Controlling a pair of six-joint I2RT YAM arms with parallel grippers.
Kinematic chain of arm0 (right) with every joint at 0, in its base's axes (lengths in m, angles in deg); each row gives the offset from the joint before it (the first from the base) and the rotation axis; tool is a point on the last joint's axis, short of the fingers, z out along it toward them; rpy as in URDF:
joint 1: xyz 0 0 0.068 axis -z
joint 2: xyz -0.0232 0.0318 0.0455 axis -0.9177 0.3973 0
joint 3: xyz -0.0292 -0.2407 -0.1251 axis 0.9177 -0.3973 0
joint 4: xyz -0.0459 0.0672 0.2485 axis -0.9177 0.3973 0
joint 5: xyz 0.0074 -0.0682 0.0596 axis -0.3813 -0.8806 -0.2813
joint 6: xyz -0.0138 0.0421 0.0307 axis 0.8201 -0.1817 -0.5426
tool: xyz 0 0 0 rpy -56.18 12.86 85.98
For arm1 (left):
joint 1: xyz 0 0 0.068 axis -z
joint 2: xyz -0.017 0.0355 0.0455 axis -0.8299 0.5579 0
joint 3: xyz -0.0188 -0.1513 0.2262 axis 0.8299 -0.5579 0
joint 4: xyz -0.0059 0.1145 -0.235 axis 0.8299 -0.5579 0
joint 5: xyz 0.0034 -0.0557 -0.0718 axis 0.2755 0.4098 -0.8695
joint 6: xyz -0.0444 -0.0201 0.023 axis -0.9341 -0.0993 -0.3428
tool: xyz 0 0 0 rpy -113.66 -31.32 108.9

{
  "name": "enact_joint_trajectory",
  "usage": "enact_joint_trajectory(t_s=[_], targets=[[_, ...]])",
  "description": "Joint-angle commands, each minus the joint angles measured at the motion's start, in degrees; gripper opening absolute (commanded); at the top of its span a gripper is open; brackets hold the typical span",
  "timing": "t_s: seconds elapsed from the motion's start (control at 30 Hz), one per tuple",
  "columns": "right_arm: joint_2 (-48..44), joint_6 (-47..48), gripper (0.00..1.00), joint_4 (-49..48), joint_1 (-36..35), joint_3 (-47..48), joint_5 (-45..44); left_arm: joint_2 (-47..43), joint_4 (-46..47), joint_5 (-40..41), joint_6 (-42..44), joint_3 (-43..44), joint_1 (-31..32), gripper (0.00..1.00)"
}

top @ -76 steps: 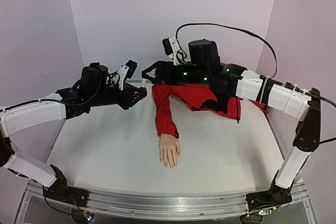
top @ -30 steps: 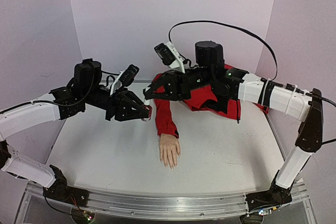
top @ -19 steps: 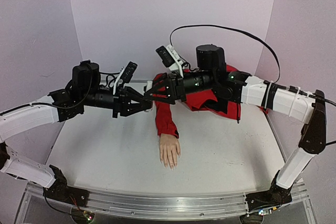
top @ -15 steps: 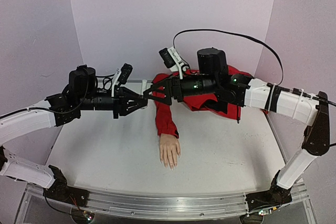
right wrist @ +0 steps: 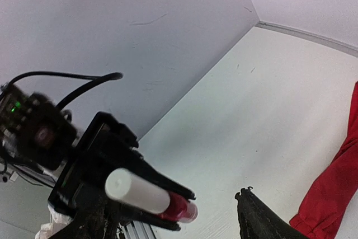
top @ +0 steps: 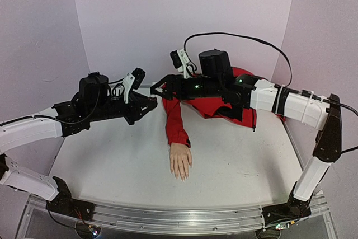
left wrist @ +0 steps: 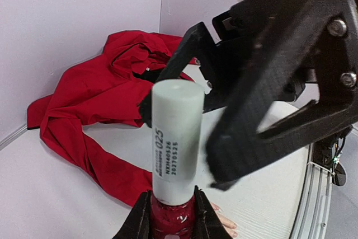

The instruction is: Paint the nails

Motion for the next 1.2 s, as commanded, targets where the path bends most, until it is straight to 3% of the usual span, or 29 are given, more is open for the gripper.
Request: enact_joint_trajectory(t_s=[0.0, 0.33, 0.5, 0.57, 0.7, 0.8, 0.93, 0.97, 1.07, 1.17], targets=[[2.09, -1.67, 0.71, 0.76, -1.30, 4.32, -8.65, -0.39, 2.85, 5.43, -2.12, 2.55, 1.18, 0.00], [6.03, -1.69, 0.49, 5.02, -3.38, 10.47, -12.88, -0.46, 2.79, 6.06, -2.48, 3.23, 2.14, 0.00], [6.51, -1.42, 0.20, 5.04, -4.06, 11.26, -13.07, -1.53, 2.43, 5.66, -2.62, 2.77, 2.15, 0.00], [6.26, -0.43, 0.03, 5.03, -4.03, 10.85, -12.12, -2.11, 2.16, 5.01, -3.00, 2.53, 2.12, 0.00], [3.77, 3.43, 0.00, 4.27, -3.89, 7.98, -9.49, -3.85, 1.77, -2.44, -4.65, 2.30, 1.79, 0.00], [1.29, 10.49, 0.00, 2.18, -3.27, 5.82, 3.83, -4.59, 1.92, -18.37, -6.39, 2.56, -0.02, 0.00], [1.27, 22.14, 0.00, 1.63, -3.19, 5.11, 42.24, -2.66, 1.91, -45.29, -5.57, 5.39, -1.37, 0.00], [1.58, 22.15, 0.00, 1.62, -3.15, 5.29, 47.18, -1.97, 1.91, -49.92, -5.39, 6.01, -1.37, 0.00], [1.64, 22.13, 0.00, 1.69, -3.14, 5.20, 52.62, -0.84, 1.91, -55.82, -4.75, 6.92, -1.92, 0.00], [1.44, 22.20, 0.00, 1.69, -3.15, 4.41, 52.83, -0.69, 2.01, -55.79, -3.41, 6.59, -2.37, 0.00]])
